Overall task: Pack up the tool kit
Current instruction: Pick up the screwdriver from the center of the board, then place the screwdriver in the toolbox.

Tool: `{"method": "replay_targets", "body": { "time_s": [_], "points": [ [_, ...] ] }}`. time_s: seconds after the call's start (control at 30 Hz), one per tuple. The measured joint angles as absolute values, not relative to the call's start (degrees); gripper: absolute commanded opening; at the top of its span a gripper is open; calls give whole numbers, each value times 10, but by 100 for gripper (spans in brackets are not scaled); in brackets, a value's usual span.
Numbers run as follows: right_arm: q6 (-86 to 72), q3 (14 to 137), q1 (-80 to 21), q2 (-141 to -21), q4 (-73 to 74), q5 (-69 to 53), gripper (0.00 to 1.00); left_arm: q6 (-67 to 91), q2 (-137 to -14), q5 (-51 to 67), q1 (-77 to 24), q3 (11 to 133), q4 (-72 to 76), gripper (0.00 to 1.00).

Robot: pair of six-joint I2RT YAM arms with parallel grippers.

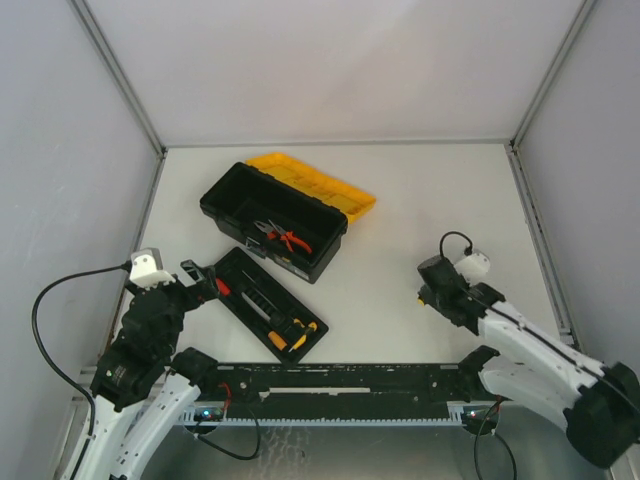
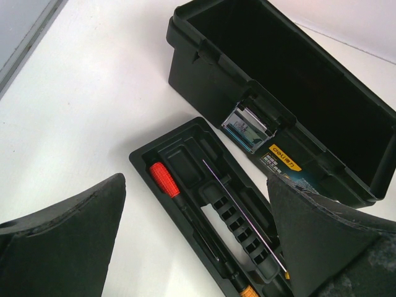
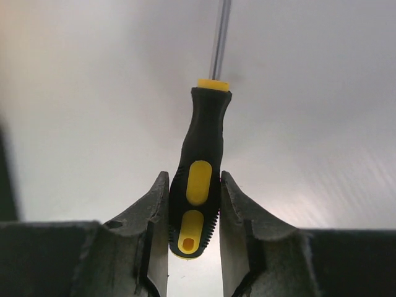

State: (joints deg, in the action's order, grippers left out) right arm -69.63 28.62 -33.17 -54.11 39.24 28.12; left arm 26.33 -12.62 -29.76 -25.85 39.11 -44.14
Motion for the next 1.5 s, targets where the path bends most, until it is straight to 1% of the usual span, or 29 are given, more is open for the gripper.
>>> {"method": "replay_targets", "body": {
  "time_s": [0.07, 0.17, 0.23, 0.3, 0.37, 0.4, 0.43, 0.5, 0.63, 0.83, 0.9, 1.1, 1.4, 1.43, 1.47, 1.5],
  "points": [
    [-645, 291, -345, -492, 364, 277, 0, 263, -126, -298, -258, 391, -441, 100],
    [-531, 307, -371, -425, 280, 248, 0, 263, -126, -298, -258, 391, -441, 100],
    [-463, 325, -380, -413, 228, 210, 0, 263, -126, -298, -258, 391, -441, 100],
    [-391, 360, -384, -427, 190, 146, 0, 263, -126, -298, -258, 391, -441, 100],
    [-319, 432, -387, -479, 189, 63, 0, 263, -126, -298, -258, 391, -441, 100],
    [-278, 487, -393, -524, 194, 17, 0, 263, -126, -298, -258, 391, -441, 100],
    [-248, 529, -401, -559, 194, -8, 0, 263, -126, -298, -258, 391, -441, 100],
    [-190, 602, -428, -632, 200, -21, 0, 263, -126, -298, -258, 391, -441, 100],
    [-111, 689, -472, -738, 243, -5, 0, 263, -126, -298, -258, 391, -441, 100],
    [-29, 824, -515, -907, 320, 81, 0, 263, -126, -298, -258, 391, -441, 100],
    [-6, 849, -519, -946, 329, 99, 0, 263, -126, -298, -258, 391, -442, 100],
    [67, 906, -521, -1020, 359, 127, 0, 263, -126, -298, -258, 391, -442, 100],
    [113, 1004, -517, -1110, 363, 95, 0, 263, -126, -298, -258, 391, -442, 100],
    [115, 1018, -515, -1123, 368, 90, 2, 263, -126, -298, -258, 391, -441, 100],
    [118, 1040, -514, -1142, 378, 83, 7, 263, -126, -298, -258, 391, -442, 100],
    [118, 1058, -512, -1158, 385, 77, 15, 263, -126, -298, -258, 391, -441, 100]
  ]
}}
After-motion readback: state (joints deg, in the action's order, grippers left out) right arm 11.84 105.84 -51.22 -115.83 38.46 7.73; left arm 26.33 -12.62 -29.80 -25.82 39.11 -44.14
